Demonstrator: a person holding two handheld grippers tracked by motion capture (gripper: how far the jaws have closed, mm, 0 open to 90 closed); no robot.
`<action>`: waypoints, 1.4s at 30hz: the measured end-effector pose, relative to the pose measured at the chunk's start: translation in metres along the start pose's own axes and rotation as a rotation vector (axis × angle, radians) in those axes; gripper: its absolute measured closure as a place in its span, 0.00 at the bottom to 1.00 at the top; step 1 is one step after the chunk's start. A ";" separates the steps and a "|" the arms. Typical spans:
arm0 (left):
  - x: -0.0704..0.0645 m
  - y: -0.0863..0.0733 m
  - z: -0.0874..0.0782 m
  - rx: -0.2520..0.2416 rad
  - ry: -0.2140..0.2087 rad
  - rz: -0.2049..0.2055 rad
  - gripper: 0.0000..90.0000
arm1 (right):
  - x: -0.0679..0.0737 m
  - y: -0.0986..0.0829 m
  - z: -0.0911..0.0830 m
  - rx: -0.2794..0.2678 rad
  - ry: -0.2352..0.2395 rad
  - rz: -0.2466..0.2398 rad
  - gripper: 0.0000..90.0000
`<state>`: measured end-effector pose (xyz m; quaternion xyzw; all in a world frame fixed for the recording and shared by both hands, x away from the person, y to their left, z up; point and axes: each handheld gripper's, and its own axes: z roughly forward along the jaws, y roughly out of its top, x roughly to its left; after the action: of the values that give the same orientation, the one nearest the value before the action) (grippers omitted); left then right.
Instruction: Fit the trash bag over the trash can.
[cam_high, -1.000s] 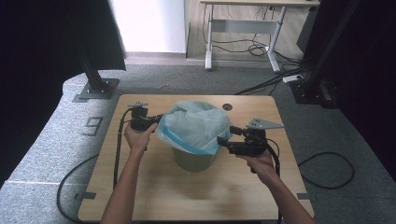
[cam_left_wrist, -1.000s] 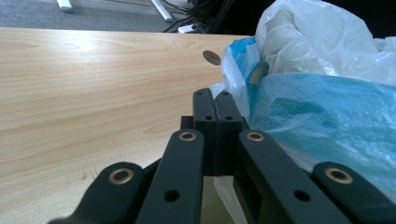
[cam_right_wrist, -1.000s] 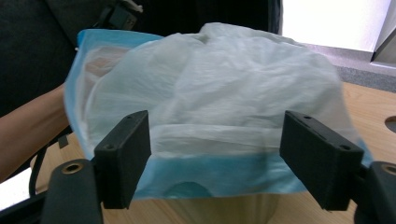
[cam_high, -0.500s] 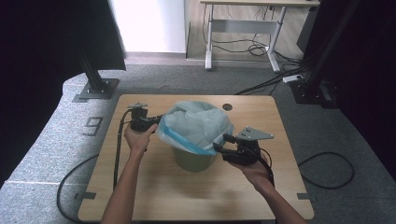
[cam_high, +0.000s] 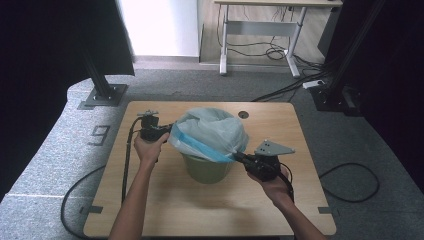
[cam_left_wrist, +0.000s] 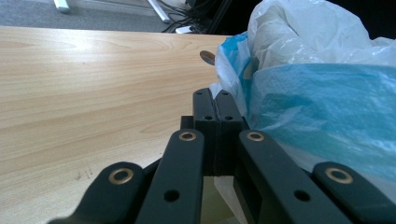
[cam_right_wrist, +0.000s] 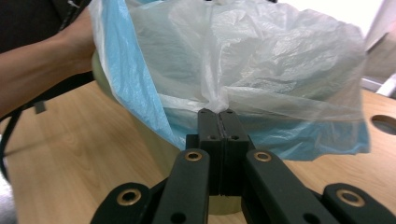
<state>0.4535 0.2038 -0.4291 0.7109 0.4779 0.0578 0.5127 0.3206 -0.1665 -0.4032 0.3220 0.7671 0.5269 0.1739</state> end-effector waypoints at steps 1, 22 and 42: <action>0.000 0.000 0.000 0.001 0.000 0.001 1.00 | 0.000 -0.001 0.000 0.000 0.007 0.003 0.99; 0.012 -0.019 -0.006 0.023 -0.018 -0.002 1.00 | 0.015 -0.055 0.037 0.103 0.145 0.000 0.99; 0.014 -0.033 0.014 0.089 -0.021 0.000 1.00 | -0.033 -0.114 0.054 0.155 0.048 0.096 0.99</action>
<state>0.4480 0.2052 -0.4673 0.7335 0.4747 0.0289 0.4857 0.3414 -0.1783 -0.5313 0.3580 0.7933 0.4812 0.1046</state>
